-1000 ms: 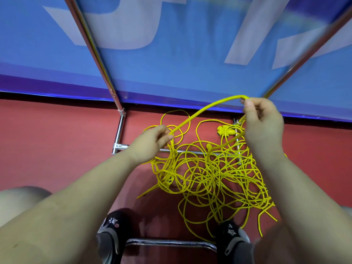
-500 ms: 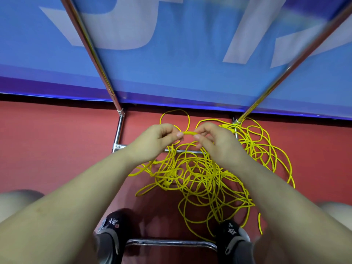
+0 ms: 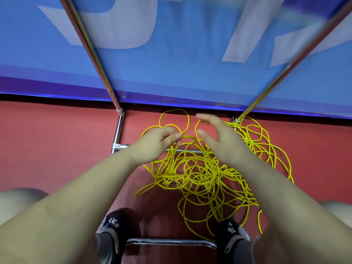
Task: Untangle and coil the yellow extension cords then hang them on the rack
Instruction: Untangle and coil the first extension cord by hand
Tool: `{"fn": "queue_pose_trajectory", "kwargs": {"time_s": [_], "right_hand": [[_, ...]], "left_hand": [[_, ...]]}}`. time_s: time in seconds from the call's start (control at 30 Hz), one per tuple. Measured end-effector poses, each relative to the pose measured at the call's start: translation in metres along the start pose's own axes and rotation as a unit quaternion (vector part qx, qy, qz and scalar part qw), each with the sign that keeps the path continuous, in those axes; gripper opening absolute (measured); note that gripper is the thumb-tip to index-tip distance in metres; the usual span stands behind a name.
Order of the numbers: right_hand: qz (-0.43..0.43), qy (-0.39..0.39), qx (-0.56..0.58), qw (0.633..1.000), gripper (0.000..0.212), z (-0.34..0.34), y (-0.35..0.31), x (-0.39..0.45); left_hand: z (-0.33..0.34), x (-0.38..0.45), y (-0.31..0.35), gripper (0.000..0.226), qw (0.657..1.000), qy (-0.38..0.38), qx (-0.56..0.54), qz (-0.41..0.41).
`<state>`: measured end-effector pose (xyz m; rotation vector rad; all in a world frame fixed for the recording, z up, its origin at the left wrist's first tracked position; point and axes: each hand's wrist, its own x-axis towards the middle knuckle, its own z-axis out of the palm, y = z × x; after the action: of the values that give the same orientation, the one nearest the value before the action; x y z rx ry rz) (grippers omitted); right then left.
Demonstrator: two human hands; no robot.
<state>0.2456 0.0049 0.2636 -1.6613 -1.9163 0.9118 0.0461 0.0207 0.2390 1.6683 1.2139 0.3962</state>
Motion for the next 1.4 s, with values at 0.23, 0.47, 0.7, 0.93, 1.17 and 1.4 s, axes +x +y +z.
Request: {"fn": "queue_pose_trajectory", "kwargs": {"time_s": [0.23,0.47,0.7,0.93,1.17,1.4], "right_hand": [[0.009,-0.065,0.055,0.996,0.009,0.012,0.001,-0.002],[0.023,0.159,0.066,0.985,0.019,-0.017,0.002,0.009],[0.002,0.13,0.095,0.987,0.027,-0.01,0.0,0.007],[-0.002,-0.045,0.052,0.998,0.019,0.015,0.0,-0.003],[0.009,0.174,0.069,0.982,0.007,-0.017,-0.002,0.006],[0.052,0.185,0.05,0.98,0.027,-0.013,0.008,0.008]], "left_hand": [[0.003,0.001,0.012,0.032,0.998,0.002,-0.056,0.002],[-0.005,-0.007,-0.013,0.04,0.999,0.012,0.023,-0.04],[-0.002,-0.005,0.003,0.028,0.995,0.046,0.088,0.03],[0.003,0.0,0.014,0.022,0.993,0.079,0.056,0.063],[-0.004,-0.001,-0.016,0.04,0.997,0.02,0.07,-0.037],[-0.004,-0.002,-0.005,0.033,0.999,0.02,0.048,-0.017]]}}
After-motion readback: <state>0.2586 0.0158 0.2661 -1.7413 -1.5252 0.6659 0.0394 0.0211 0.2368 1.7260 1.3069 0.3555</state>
